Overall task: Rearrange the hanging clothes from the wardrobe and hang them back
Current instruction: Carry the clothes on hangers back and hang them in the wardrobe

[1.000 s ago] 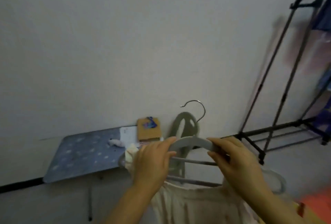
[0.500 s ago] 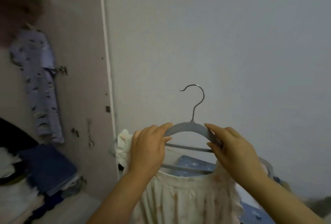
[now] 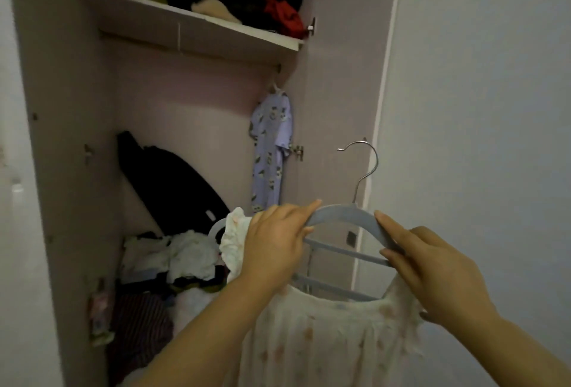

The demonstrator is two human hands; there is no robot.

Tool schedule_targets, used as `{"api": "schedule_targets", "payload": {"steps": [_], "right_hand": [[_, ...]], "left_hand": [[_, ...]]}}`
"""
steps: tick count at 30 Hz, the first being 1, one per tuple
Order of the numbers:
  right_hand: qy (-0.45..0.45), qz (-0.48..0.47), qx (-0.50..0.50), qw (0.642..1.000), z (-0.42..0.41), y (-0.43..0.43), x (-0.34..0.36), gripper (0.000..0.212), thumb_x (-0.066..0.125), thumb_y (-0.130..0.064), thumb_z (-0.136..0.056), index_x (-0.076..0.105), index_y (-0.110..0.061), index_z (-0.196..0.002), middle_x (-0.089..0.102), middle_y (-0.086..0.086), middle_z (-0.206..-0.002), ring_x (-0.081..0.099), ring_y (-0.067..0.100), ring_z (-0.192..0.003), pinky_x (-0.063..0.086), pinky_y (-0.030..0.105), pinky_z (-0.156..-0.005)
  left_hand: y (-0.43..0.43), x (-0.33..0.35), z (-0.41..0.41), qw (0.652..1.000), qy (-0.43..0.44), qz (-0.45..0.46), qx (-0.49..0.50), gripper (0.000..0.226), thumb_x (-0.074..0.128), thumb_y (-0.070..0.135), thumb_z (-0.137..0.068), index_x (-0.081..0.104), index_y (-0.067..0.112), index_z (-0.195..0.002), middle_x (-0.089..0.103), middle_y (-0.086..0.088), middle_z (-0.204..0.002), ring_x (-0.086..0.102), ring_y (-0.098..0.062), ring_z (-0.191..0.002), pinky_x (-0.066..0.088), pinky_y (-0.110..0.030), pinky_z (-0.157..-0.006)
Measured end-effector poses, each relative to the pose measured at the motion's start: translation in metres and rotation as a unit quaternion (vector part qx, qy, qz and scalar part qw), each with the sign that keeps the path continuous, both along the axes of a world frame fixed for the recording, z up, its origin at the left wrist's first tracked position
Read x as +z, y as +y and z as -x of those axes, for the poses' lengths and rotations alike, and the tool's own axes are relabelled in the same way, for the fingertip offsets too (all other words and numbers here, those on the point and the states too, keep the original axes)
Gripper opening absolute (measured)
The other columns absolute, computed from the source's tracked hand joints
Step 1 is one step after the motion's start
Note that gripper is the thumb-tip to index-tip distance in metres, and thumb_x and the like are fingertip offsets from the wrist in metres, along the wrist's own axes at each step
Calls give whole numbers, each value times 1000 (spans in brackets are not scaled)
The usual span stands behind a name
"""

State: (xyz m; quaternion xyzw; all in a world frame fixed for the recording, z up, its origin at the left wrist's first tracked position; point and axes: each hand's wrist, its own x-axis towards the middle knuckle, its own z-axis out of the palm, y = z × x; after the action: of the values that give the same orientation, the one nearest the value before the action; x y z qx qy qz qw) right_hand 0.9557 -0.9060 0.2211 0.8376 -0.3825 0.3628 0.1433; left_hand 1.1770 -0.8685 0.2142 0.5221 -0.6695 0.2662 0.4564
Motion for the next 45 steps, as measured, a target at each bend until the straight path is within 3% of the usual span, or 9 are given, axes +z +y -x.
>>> {"api": "schedule_targets", "payload": {"steps": [2, 5, 9, 18, 22, 33, 39, 45], "right_hand": [[10, 11, 27, 1000, -25, -37, 2, 58, 48, -37, -92, 9, -56, -131, 35, -16, -84, 41, 6, -64, 33, 19, -47], [19, -8, 69, 997, -66, -87, 3, 58, 36, -42, -96, -9, -59, -127, 36, -14, -89, 46, 7, -74, 43, 20, -59], [64, -2, 79, 995, -130, -152, 9, 63, 30, -44, -97, -29, -56, -118, 33, -14, -91, 44, 6, -74, 42, 18, -62], [54, 24, 105, 993, -270, -277, 41, 55, 29, -43, -99, -16, -53, -128, 37, -10, -101, 46, 9, -79, 42, 22, -63], [44, 52, 93, 993, -316, -329, 58, 49, 31, -44, -98, 9, -50, -141, 40, -9, -101, 47, 9, -80, 40, 22, -62], [56, 96, 108, 988, -423, -491, 99, 47, 26, -41, -100, 9, -46, -144, 46, -8, -112, 52, 10, -92, 44, 23, -71], [49, 111, 109, 987, -473, -573, 143, 46, 27, -38, -101, 16, -41, -146, 49, -3, -115, 53, 15, -98, 47, 30, -80], [23, 127, 82, 988, -512, -635, 187, 45, 33, -31, -101, 27, -34, -145, 50, 3, -102, 54, 23, -88, 48, 38, -72]], "left_hand": [[-22, 4, -24, 1000, 5, -9, 29, 37, 59, 16, -87, 60, 17, -124, 69, -8, -93, 61, -32, -81, 47, -41, -69], [-58, 7, -64, 998, 0, -10, 62, 39, 64, 12, -84, 61, 17, -123, 69, -8, -90, 60, -32, -78, 46, -38, -66], [-113, 12, -127, 996, 6, -12, 88, 40, 58, 18, -90, 54, 25, -129, 68, -5, -96, 57, -28, -86, 45, -37, -73], [-237, 41, -269, 995, 35, -25, 89, 42, 54, 20, -93, 47, 30, -134, 65, -4, -101, 55, -24, -96, 45, -37, -82], [-289, 56, -315, 994, 55, -36, 89, 42, 53, 20, -93, 48, 31, -133, 64, -2, -104, 56, -21, -98, 45, -36, -83], [-444, 93, -412, 984, 75, -66, 145, 39, 51, 24, -94, 49, 32, -132, 62, -2, -108, 57, -22, -100, 46, -36, -85], [-521, 129, -454, 980, 79, -31, 178, 36, 48, 21, -95, 51, 28, -131, 61, -2, -115, 56, -21, -100, 46, -30, -82], [-583, 157, -498, 975, 47, 2, 215, 40, 51, 26, -94, 48, 30, -134, 53, 3, -127, 49, -16, -112, 39, -27, -92]]}}
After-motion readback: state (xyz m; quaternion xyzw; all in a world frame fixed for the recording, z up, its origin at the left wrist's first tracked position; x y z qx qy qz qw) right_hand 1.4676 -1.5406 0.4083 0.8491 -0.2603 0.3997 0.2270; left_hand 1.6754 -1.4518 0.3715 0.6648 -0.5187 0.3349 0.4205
